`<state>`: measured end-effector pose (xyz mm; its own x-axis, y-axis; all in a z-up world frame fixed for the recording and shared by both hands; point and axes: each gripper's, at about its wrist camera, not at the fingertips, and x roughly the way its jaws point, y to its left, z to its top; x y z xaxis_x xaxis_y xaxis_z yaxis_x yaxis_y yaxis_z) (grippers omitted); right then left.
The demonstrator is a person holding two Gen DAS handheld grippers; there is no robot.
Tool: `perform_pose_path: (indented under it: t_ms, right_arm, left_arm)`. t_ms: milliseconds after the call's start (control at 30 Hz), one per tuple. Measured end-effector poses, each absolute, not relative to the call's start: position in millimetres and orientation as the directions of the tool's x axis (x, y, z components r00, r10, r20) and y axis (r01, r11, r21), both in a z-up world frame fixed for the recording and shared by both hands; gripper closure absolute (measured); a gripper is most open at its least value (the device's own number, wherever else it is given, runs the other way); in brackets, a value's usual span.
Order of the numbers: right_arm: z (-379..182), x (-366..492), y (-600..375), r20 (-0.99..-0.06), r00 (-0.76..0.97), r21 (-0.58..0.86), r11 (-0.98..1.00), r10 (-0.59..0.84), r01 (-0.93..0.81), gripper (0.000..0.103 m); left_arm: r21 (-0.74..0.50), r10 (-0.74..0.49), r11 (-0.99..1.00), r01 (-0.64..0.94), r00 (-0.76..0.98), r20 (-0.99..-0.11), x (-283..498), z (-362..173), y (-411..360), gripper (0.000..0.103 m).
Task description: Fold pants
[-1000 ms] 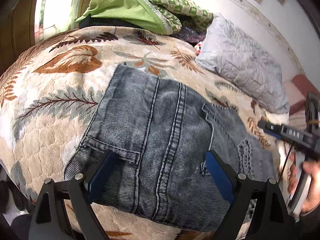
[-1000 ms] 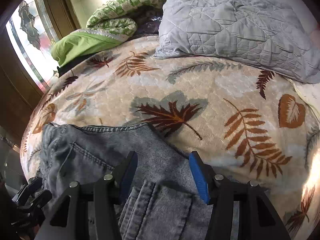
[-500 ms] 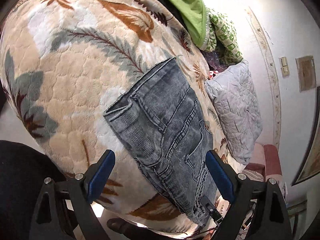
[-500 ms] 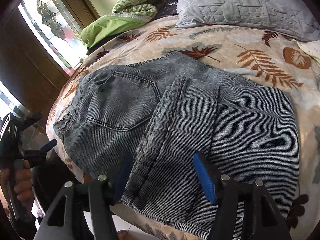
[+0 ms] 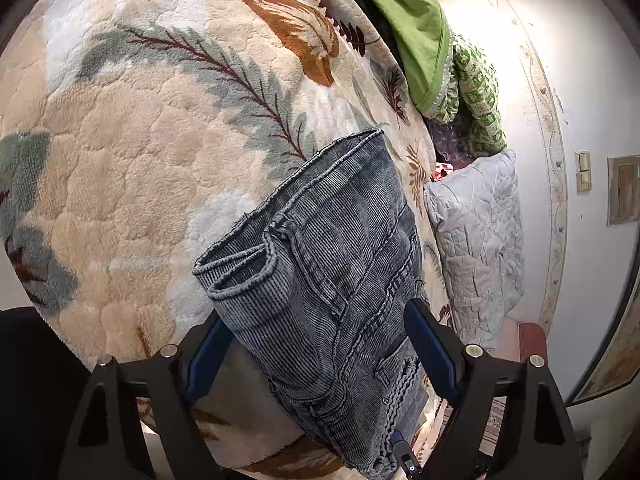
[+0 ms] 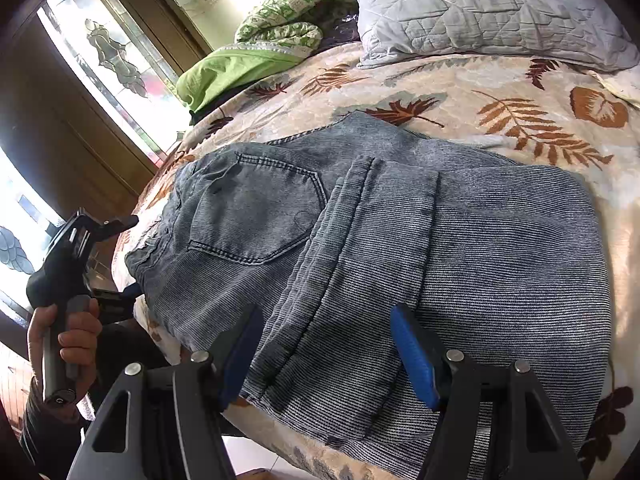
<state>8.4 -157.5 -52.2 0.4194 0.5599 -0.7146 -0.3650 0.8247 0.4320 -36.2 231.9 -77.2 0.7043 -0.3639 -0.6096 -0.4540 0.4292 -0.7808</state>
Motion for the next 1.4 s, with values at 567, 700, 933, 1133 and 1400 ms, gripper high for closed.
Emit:
perform_pose_path:
  t_ms: [567, 700, 933, 1133, 1400]
  right_arm:
    - [-29, 22, -115, -0.770, 0.304, 0.424, 0.806, 0.560, -0.413, 0.028]
    - [-42, 26, -100, -0.822, 0.232, 0.394, 0.813, 0.520, -0.429, 0.023]
    - [-40, 27, -132, -0.564, 0.158, 0.759, 0.584, 0.811, -0.287, 0.023]
    - [-45, 28, -139, -0.541, 0.191, 0.771, 0.573, 0.819, -0.276, 0.028]
    - [-36, 12, -242, -0.463, 0.482, 0.791, 0.592, 0.744, -0.156, 0.028]
  left_arm:
    - [-0.577, -0.213, 0.729, -0.368, 0.680, -0.702, -32, -53, 213, 0.092]
    - [-0.594, -0.235, 0.717, -0.365, 0.675, -0.699, -31, -54, 215, 0.092]
    - [-0.559, -0.199, 0.735, -0.384, 0.666, -0.719, -29, -53, 207, 0.092]
    - [-0.460, -0.123, 0.819, -0.343, 0.679, -0.724, -27, -25, 187, 0.092]
    - [-0.246, -0.004, 0.946, -0.213, 0.749, -0.662, -25, 36, 117, 0.094]
